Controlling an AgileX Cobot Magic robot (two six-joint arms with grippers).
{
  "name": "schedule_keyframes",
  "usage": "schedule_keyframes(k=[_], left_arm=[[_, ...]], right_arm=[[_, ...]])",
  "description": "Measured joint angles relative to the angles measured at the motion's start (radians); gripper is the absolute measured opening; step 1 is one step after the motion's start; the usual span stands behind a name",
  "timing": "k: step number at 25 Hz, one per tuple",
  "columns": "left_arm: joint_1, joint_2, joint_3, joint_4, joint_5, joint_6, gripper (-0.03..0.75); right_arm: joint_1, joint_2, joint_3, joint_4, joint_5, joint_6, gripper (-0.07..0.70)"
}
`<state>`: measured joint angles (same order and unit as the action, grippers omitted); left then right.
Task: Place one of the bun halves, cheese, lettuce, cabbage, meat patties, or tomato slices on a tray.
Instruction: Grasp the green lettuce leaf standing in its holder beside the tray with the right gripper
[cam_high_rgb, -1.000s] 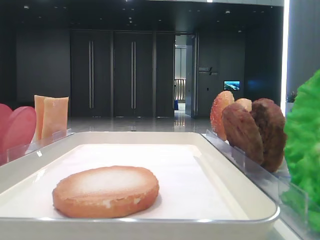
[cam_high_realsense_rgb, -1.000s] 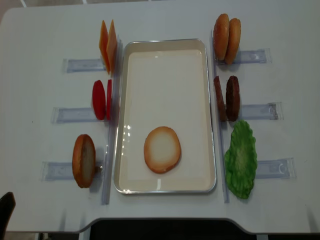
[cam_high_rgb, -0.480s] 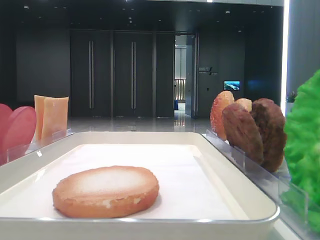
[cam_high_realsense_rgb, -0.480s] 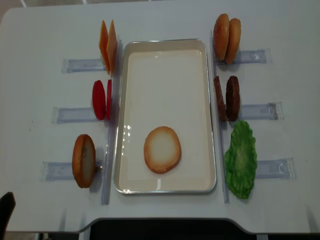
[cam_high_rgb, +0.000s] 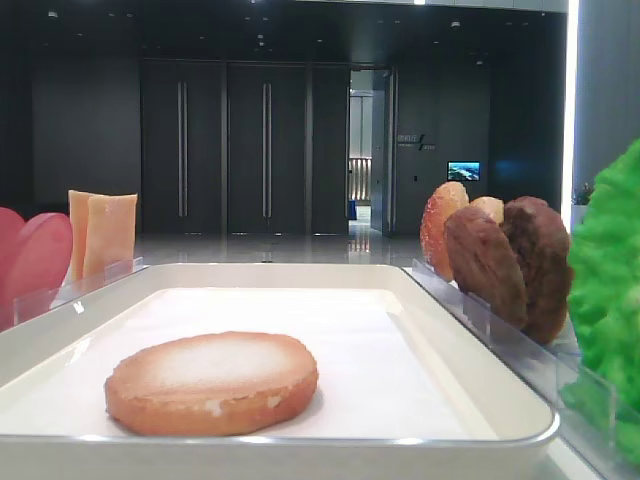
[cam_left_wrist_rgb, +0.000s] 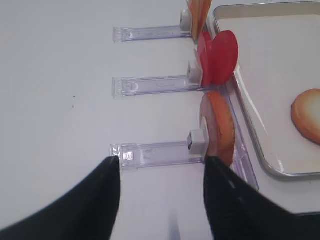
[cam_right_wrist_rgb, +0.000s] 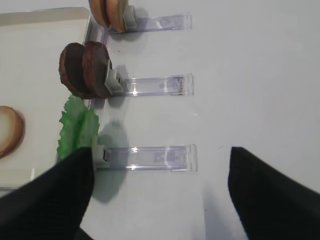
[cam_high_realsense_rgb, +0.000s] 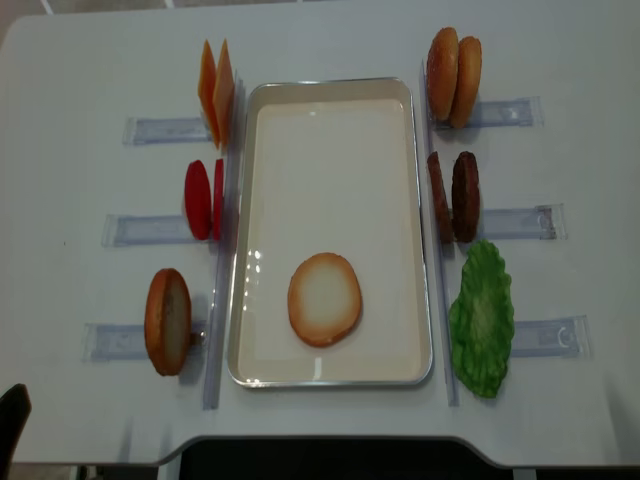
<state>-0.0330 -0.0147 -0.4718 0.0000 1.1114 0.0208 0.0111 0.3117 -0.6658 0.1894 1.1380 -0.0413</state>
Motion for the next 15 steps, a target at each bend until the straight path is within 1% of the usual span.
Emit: schedule_keyframes(k=[8,13,15], left_arm=[[0.0,0.0,0.0,0.0,0.0,0.0,0.409],[0.0,0.0,0.0,0.0,0.0,0.0,0.409],[0.0,0.0,0.0,0.0,0.0,0.0,0.409]], right_arm=[[0.0,0.356,-0.168,0.04,0.066,0.0,0.529],[0.0,0.581,-0.258,0.041,0.077,-0.006,0.529],[0.0,0.643,-0.288,0.041,0.077,-0.009,0.529]])
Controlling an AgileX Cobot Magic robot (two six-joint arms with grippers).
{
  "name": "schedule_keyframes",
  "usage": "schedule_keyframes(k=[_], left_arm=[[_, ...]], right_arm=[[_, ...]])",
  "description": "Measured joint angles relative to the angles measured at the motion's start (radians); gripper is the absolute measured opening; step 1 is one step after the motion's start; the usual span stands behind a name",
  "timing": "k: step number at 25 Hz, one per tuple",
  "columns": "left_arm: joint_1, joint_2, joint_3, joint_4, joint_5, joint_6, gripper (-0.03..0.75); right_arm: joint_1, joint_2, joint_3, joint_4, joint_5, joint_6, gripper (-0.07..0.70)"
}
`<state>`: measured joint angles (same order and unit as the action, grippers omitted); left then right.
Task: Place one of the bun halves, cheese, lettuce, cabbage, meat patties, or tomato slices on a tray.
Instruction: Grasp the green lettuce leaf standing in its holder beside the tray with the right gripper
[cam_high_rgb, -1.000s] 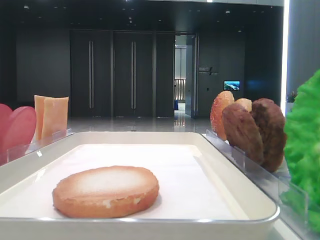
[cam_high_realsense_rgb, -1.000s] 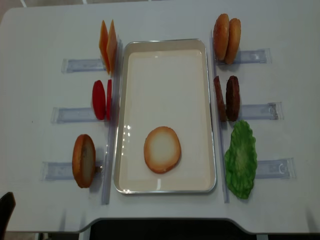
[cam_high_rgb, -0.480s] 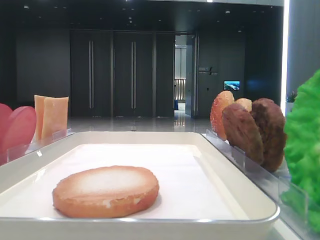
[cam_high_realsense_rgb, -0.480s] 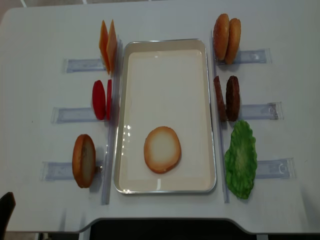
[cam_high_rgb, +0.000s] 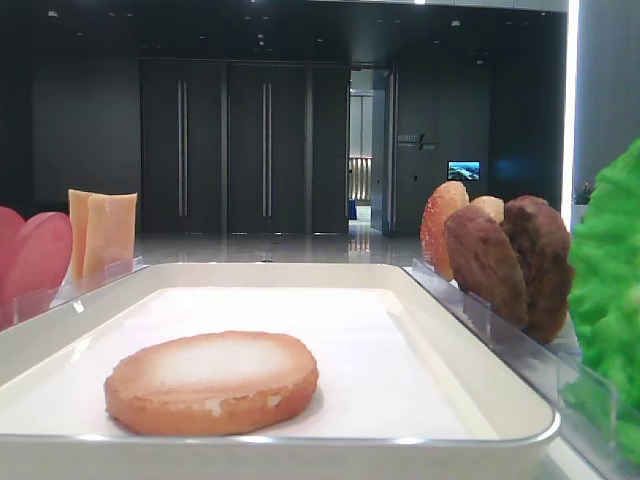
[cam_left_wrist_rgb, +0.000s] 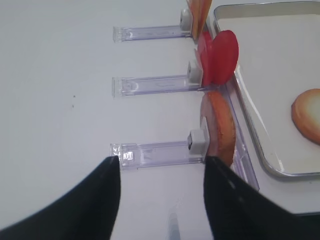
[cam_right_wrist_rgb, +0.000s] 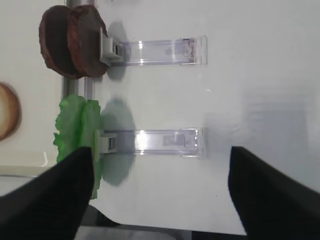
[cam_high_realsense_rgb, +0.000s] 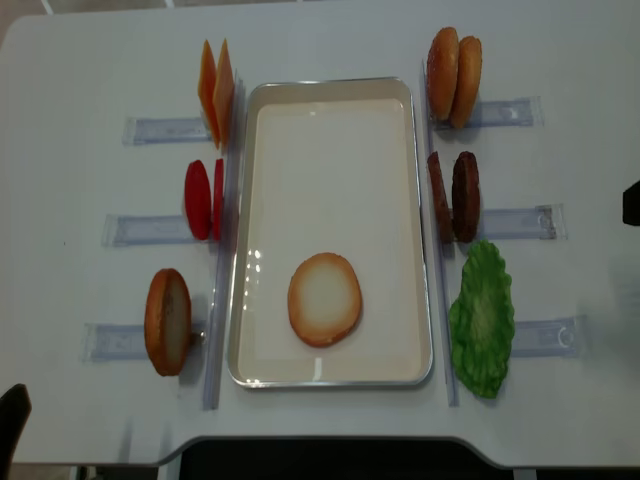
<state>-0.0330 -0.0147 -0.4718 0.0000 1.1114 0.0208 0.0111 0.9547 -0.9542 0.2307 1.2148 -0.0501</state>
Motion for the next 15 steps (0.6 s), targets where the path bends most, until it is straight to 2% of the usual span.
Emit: schedule_keyframes(k=[6,10,12,15], left_arm=[[0.0,0.0,0.0,0.0,0.0,0.0,0.409],[0.0,0.0,0.0,0.0,0.0,0.0,0.409],[0.0,0.0,0.0,0.0,0.0,0.0,0.409],[0.0,0.0,0.0,0.0,0.0,0.0,0.409]], right_arm=[[0.0,0.107,-0.056,0.0,0.001,0.001,0.529],[0.02,0.11,-0.061,-0.006,0.003,0.05,0.529],[0.067,0.11,-0.061,-0.022,0.003,0.102,0.529],[0.186,0.11,-0.061,-0.067,0.004,0.204,0.529]])
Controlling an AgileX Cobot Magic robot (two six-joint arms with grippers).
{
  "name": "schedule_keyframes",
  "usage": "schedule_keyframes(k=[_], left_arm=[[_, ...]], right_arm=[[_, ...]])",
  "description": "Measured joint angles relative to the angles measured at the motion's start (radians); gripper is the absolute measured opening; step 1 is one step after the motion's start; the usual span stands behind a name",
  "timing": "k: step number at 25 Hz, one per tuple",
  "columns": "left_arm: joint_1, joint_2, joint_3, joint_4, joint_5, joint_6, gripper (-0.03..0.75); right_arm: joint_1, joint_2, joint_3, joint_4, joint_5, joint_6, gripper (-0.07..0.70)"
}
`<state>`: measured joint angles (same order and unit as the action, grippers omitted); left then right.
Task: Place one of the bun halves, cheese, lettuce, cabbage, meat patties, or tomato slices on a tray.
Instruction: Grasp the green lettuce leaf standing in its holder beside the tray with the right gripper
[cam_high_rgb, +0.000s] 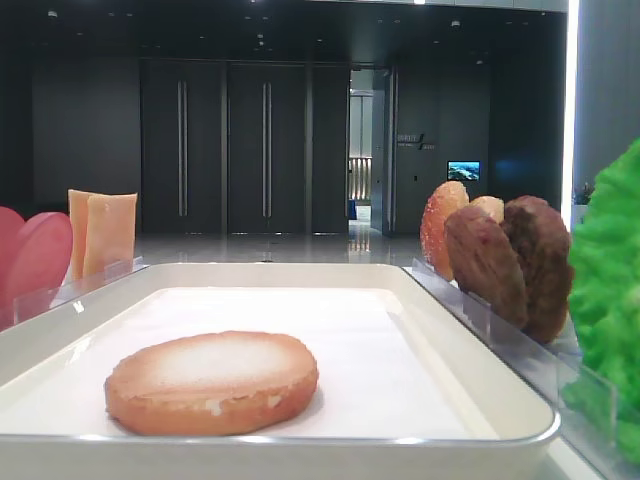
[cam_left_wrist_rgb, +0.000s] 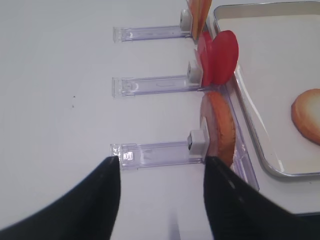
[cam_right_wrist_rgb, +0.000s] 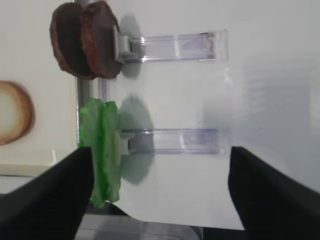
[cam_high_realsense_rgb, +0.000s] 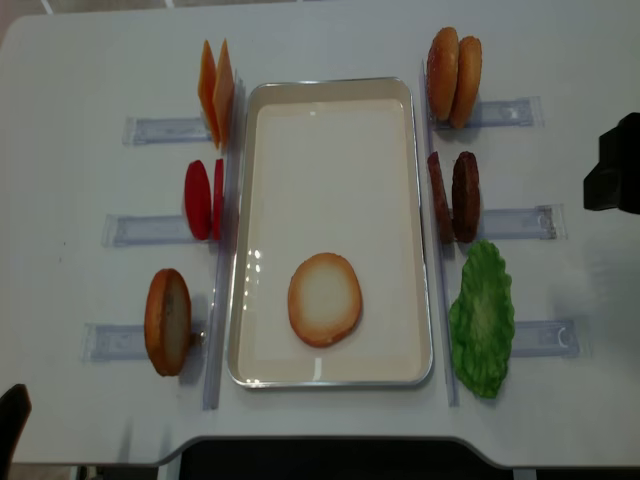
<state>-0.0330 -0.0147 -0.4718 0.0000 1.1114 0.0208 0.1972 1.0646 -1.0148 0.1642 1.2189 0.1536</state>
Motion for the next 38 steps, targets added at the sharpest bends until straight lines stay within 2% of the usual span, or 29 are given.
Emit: schedule_keyframes(k=[3,6,10,13,28,38], left_arm=[[0.0,0.0,0.0,0.0,0.0,0.0,0.409],[0.0,0.0,0.0,0.0,0.0,0.0,0.409],[0.0,0.0,0.0,0.0,0.0,0.0,0.409],[0.0,0.0,0.0,0.0,0.0,0.0,0.409],[0.0,0.0,0.0,0.0,0.0,-0.003,0.409],[0.0,0.0,0.0,0.0,0.0,-0.003,0.409]], right_arm=[[0.139,0.0,0.0,-0.058,0.0,0.124,0.529],[0.243,0.013,0.0,-0.099,0.002,0.209,0.529],[0.352,0.042,0.0,-0.124,0.003,0.293,0.529],[0.402,0.061,0.0,-0.134,-0.004,0.336,0.529],[0.43,0.232,0.0,-0.142,-0.08,0.358,0.529],[0.43,0.245,0.044,-0.095,-0.144,0.343,0.529]])
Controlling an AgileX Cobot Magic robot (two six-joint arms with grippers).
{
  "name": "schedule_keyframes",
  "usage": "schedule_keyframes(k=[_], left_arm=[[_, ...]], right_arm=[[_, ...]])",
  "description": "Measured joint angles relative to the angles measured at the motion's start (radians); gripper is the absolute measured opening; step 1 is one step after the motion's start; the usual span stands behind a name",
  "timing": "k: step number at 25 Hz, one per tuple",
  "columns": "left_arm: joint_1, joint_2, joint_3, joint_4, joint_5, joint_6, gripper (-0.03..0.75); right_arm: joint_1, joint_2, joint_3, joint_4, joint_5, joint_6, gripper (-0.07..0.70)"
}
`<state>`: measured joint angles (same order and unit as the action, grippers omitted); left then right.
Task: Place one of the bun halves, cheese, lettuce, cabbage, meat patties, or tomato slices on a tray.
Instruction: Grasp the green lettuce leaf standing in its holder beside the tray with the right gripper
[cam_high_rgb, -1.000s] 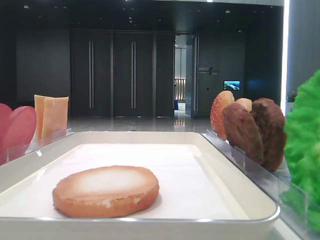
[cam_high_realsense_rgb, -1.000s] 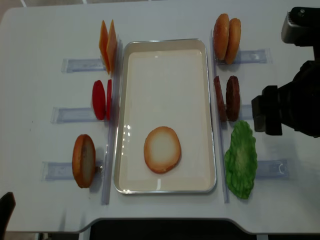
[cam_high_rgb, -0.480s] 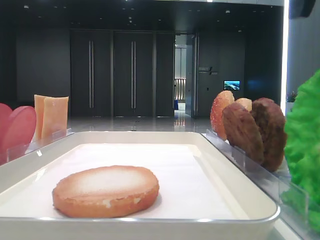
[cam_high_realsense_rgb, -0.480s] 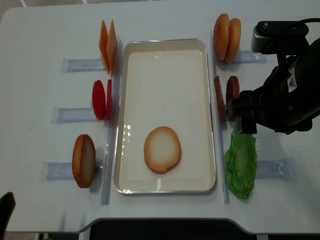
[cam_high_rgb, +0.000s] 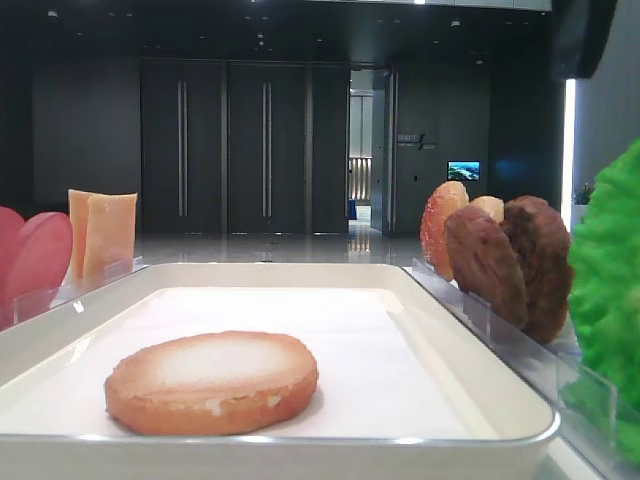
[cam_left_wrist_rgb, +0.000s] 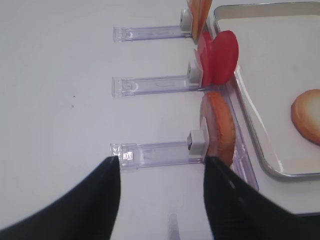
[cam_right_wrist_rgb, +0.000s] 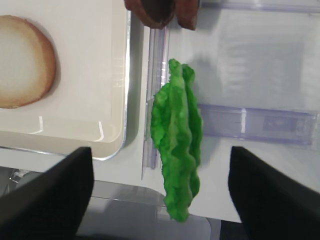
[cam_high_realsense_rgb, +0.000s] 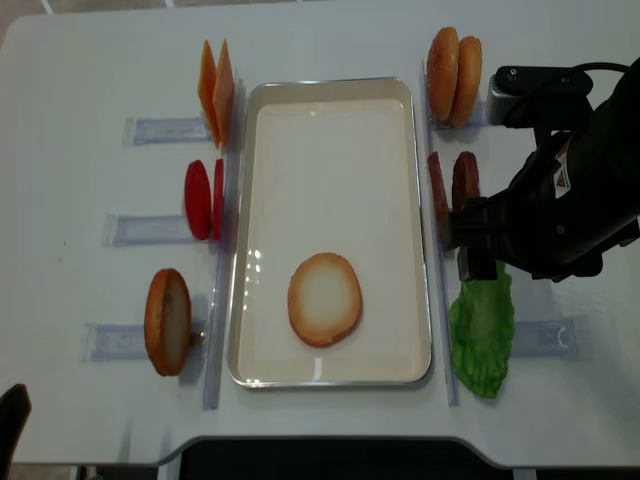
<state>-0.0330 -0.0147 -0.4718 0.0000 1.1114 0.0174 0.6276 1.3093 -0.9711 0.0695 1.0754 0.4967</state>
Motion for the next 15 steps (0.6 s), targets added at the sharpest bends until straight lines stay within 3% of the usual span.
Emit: schedule_keyframes(k=[8,15], left_arm=[[0.0,0.0,0.0,0.0,0.0,0.0,0.409],[0.0,0.0,0.0,0.0,0.0,0.0,0.409]], right_arm=[[0.0,0.0,0.008,-0.015,-0.029,-0.008,0.529],[0.0,0.0,0.087,-0.014,-0.077,-0.008,0.529]])
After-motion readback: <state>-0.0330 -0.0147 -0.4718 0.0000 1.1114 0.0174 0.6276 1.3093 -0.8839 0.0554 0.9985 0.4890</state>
